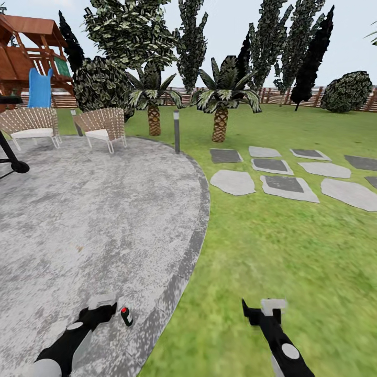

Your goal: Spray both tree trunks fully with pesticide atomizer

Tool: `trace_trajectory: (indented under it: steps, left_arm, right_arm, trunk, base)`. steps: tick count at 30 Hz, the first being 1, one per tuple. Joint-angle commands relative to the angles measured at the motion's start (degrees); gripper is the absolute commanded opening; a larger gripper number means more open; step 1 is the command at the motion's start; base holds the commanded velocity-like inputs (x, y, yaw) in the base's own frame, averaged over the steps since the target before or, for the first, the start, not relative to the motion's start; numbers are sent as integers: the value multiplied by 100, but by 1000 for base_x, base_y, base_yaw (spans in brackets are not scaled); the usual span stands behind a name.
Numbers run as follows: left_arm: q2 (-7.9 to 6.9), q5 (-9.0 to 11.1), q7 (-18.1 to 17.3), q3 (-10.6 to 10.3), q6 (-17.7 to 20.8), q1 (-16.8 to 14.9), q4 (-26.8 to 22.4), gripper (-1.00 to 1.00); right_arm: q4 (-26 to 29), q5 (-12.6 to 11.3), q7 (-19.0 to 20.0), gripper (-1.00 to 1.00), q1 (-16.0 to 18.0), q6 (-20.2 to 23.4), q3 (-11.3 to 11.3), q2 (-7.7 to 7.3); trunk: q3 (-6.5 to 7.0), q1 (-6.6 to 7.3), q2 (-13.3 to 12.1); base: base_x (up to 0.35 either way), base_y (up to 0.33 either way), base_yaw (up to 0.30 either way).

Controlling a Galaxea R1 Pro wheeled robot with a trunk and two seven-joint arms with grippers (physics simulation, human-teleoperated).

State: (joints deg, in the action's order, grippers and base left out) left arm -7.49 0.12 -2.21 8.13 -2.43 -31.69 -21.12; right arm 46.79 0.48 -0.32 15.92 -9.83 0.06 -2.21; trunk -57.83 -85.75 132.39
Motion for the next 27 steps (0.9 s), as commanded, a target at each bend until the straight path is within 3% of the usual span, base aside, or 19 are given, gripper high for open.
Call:
trace_trajectory:
  steps: [1,9,20,27]
  left_arm:
    - [-3,2,-31,27,22,-34,-6,100]
    - [-3,-5,-42,14,-93,-39,-50,100]
    - [-1,-7,-40,14,-128,-30,-44,100]
    - [26,1,-42,10,-135,-30,-48,100]
  right_arm:
    - [6,1,-3,100,106,131,-4,0]
    - [57,-13,37,100,272,374,-26,-7]
    - [76,-5,41,100,280,401,-23,-16]
    - [174,-4,40,100,280,403,-2,-16]
  trunk:
    - [-5,1,2]
    - [-5,1,2]
    - [-5,1,2]
    - [-5,1,2]
  base:
    - [0,0,0]
    - [0,0,0]
    - [259,159,-53]
    - [56,36,-62]
